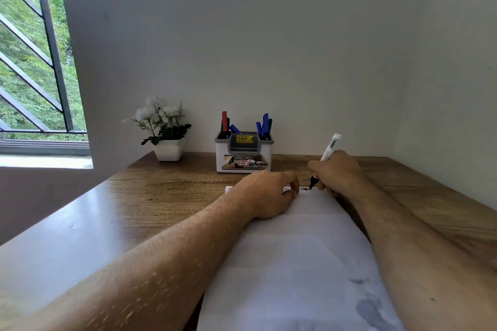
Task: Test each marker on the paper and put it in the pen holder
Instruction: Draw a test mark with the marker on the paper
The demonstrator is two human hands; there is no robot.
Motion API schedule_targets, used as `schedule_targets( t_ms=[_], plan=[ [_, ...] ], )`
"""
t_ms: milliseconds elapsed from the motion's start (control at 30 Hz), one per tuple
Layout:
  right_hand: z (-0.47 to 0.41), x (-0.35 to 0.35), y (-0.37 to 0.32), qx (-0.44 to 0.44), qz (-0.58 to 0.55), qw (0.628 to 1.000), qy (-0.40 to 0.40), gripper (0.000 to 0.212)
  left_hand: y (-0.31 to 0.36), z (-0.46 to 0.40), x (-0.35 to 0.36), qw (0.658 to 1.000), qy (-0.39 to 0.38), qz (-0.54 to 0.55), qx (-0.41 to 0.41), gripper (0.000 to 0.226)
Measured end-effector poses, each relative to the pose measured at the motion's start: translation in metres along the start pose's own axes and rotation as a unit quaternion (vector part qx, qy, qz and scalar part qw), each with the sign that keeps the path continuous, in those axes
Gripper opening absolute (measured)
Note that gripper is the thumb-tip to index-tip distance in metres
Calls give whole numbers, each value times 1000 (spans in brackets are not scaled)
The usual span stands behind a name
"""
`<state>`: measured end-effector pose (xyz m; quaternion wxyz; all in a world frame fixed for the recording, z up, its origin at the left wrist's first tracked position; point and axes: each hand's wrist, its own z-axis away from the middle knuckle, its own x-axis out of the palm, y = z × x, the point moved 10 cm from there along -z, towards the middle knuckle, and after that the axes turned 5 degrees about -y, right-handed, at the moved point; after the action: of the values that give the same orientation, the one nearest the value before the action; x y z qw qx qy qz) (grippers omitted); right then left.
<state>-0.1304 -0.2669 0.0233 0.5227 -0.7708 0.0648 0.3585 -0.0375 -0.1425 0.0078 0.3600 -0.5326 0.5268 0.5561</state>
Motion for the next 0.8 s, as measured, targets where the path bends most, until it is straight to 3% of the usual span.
schedule_targets(
  t_ms=[300, 433, 600, 800],
  plan=[
    [-3, -4, 0, 4, -6, 1000, 22, 31, -1, 0, -2, 1000, 5, 0, -1, 25],
    [1, -1, -8, -24, -73, 997, 18, 32, -9, 8, -25, 989, 105, 104, -16, 26],
    [-2, 10, -15, -43, -206, 977, -33, 14, -36, 14, -42, 923, 193, 329, -47, 23],
    [8, 19, -33, -63, -313, 941, -110, 9, -79, 11, -34, 802, 229, 539, -116, 9]
  ],
)
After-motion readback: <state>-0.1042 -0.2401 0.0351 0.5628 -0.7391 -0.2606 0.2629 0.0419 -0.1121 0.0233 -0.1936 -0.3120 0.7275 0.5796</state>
